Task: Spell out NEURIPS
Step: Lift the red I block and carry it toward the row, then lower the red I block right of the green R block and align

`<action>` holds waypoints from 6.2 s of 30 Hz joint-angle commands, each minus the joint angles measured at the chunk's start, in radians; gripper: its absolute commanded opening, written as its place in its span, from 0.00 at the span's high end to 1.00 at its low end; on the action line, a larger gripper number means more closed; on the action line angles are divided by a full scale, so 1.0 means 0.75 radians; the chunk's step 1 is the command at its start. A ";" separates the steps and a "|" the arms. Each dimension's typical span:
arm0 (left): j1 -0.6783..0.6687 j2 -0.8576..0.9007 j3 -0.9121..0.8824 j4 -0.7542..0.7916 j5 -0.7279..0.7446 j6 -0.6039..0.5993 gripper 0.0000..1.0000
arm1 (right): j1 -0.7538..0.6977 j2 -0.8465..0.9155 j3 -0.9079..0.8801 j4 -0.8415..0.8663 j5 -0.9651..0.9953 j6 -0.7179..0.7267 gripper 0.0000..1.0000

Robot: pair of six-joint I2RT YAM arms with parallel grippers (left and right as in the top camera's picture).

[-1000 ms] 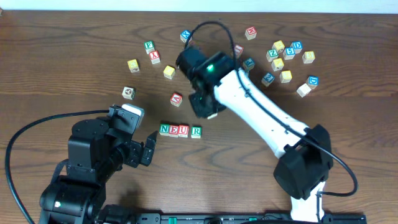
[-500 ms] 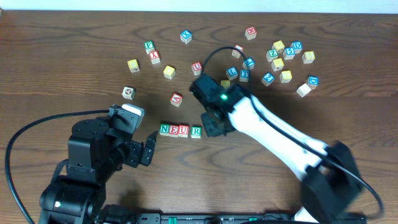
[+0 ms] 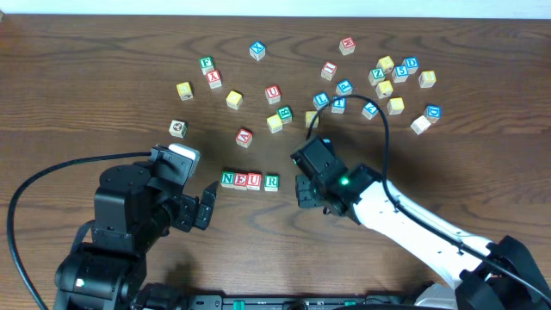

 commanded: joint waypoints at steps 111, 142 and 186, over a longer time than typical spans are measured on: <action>0.007 -0.004 0.021 0.001 0.007 0.008 0.02 | 0.134 0.290 -0.042 0.568 0.114 0.188 0.99; 0.007 -0.004 0.021 0.001 0.007 0.008 0.02 | 0.134 0.290 -0.042 0.562 0.029 0.202 0.99; 0.007 -0.004 0.021 0.001 0.007 0.008 0.02 | 0.134 0.297 -0.042 0.550 0.174 0.156 0.99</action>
